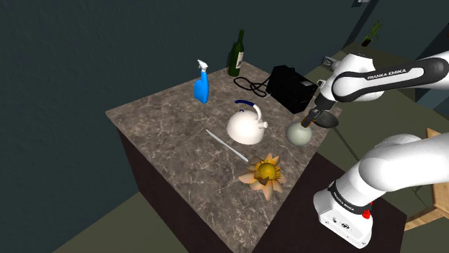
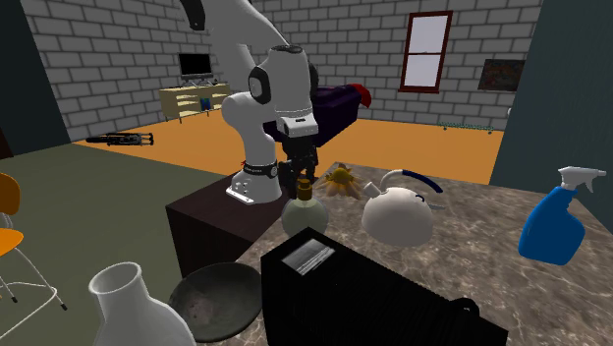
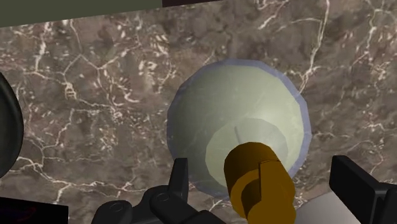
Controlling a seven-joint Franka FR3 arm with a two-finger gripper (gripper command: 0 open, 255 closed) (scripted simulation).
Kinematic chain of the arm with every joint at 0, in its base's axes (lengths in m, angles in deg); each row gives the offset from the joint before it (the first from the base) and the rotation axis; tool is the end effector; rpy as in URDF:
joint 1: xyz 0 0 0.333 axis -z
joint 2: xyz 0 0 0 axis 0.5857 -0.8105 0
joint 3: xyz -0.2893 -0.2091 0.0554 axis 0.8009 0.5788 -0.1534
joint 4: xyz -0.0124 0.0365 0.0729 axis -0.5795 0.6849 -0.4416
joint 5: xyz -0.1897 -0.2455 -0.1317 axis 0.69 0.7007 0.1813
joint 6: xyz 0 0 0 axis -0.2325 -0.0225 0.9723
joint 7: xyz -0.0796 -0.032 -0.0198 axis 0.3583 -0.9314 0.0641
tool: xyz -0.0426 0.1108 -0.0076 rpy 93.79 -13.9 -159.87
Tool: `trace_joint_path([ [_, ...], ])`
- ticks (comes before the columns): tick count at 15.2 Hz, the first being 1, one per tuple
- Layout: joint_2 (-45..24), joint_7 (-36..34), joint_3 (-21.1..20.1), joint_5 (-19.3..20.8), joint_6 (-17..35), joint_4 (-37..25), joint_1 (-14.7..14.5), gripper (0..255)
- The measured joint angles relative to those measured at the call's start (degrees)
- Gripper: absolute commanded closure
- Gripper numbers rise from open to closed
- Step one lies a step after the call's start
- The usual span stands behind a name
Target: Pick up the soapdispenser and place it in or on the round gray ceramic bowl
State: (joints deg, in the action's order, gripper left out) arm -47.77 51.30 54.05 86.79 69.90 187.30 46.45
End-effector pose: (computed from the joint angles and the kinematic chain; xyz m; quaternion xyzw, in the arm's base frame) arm 0.2105 -0.1668 0.3915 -0.9990 -0.0063 -0.0383 0.0223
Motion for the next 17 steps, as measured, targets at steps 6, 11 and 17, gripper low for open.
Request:
trace_joint_path([
  [6,-0.23,0.02,0.08,0.02,0.35,0.10,-0.03,255],
  [11,-0.21,0.02,0.07,0.01,0.35,0.06,-0.03,255],
  [17,1.06,-0.19,-0.40,-0.01,-1.23,-0.22,0.17,255],
])
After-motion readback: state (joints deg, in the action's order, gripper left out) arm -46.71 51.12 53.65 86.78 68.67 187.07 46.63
